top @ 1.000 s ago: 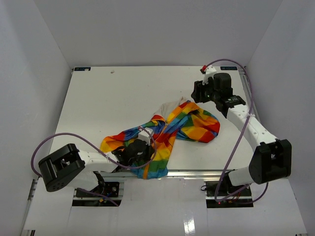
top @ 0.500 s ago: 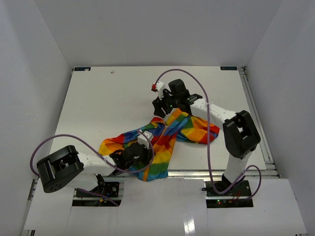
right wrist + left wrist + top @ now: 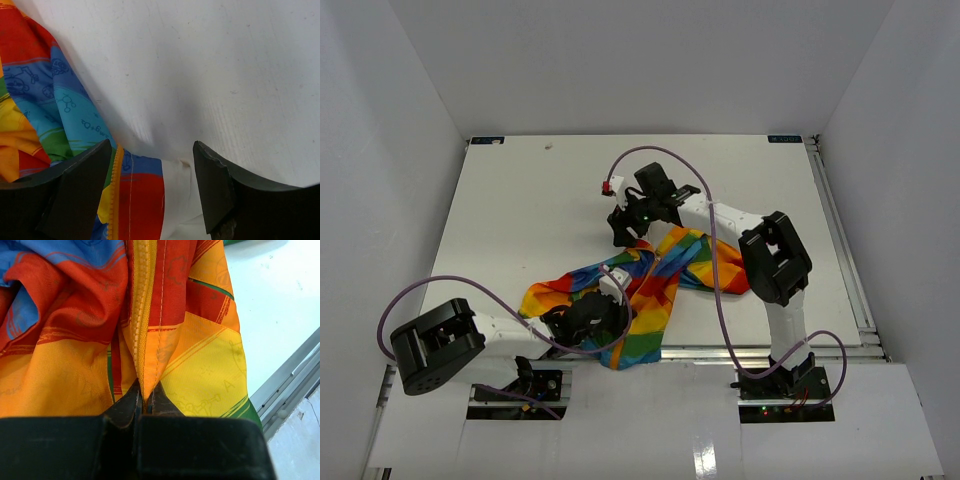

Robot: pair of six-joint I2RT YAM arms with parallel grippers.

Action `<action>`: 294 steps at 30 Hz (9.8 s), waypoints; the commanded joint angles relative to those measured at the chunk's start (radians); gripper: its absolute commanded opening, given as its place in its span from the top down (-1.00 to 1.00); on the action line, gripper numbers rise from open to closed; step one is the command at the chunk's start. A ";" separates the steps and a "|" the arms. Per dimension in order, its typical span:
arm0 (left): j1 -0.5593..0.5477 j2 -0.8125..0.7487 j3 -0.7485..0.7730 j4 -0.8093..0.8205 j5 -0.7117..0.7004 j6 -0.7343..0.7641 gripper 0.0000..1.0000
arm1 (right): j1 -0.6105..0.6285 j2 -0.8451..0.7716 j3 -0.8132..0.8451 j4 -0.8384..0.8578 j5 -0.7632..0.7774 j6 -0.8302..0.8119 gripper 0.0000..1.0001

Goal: Zip up the jacket

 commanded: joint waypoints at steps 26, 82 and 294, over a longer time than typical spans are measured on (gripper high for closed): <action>-0.008 -0.072 0.009 -0.097 -0.128 -0.050 1.00 | -0.062 -0.040 0.100 0.108 0.129 0.177 0.84; -0.008 -0.116 -0.053 -0.048 -0.144 -0.078 1.00 | -0.078 -0.119 -0.156 0.416 0.294 0.458 0.84; -0.024 0.021 -0.004 0.047 -0.285 -0.029 0.89 | -0.231 -1.092 -1.219 0.705 0.691 0.779 0.05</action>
